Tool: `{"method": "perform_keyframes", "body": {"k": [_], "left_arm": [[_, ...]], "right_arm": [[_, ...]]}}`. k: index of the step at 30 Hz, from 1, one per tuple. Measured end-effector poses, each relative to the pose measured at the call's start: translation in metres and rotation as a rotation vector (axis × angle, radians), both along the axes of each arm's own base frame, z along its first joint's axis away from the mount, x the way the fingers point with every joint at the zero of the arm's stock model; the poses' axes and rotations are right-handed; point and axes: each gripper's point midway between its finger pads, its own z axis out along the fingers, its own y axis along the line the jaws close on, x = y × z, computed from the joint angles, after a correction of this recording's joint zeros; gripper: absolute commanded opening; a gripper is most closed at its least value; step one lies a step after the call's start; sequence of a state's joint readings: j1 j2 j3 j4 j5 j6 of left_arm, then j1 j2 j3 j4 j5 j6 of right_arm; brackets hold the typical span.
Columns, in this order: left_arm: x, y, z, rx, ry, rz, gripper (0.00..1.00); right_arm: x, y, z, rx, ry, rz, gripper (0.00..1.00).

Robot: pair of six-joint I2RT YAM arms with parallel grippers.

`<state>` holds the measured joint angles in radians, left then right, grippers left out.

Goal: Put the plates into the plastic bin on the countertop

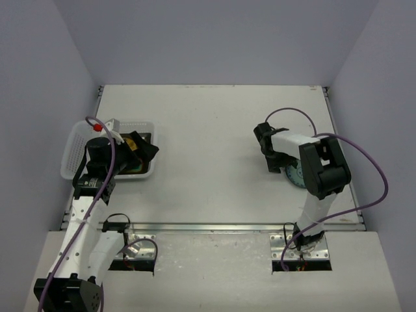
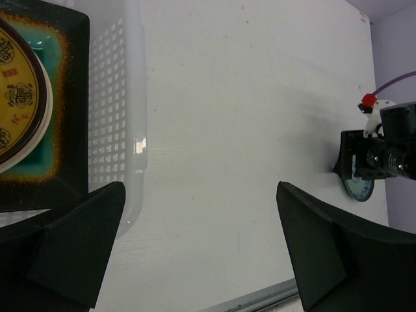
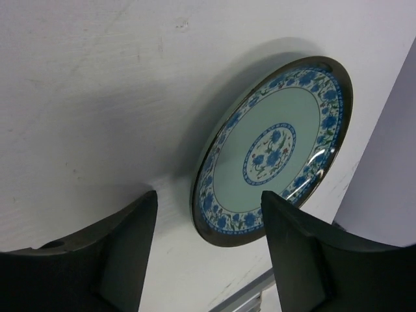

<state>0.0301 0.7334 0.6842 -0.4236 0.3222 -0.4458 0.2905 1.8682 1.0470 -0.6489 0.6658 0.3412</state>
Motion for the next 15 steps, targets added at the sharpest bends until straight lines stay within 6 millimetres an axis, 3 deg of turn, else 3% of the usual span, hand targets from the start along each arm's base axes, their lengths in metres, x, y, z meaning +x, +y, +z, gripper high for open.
{"method": "perform_keyframes", "body": {"k": [5, 12, 15], "left_arm": [[-0.001, -0.002, 0.0, 0.006, -0.001, -0.009, 1.0], [0.0, -0.002, 0.0, 0.007, -0.002, -0.009, 1.0], [-0.001, -0.002, 0.0, 0.008, -0.001, -0.01, 1.0]], "right_arm": [[0.001, -0.003, -0.006, -0.021, -0.007, 0.001, 0.39], [0.002, -0.01, -0.013, -0.069, 0.012, 0.019, 0.04], [0.001, -0.01, -0.014, -0.082, 0.016, 0.031, 0.0]]}}
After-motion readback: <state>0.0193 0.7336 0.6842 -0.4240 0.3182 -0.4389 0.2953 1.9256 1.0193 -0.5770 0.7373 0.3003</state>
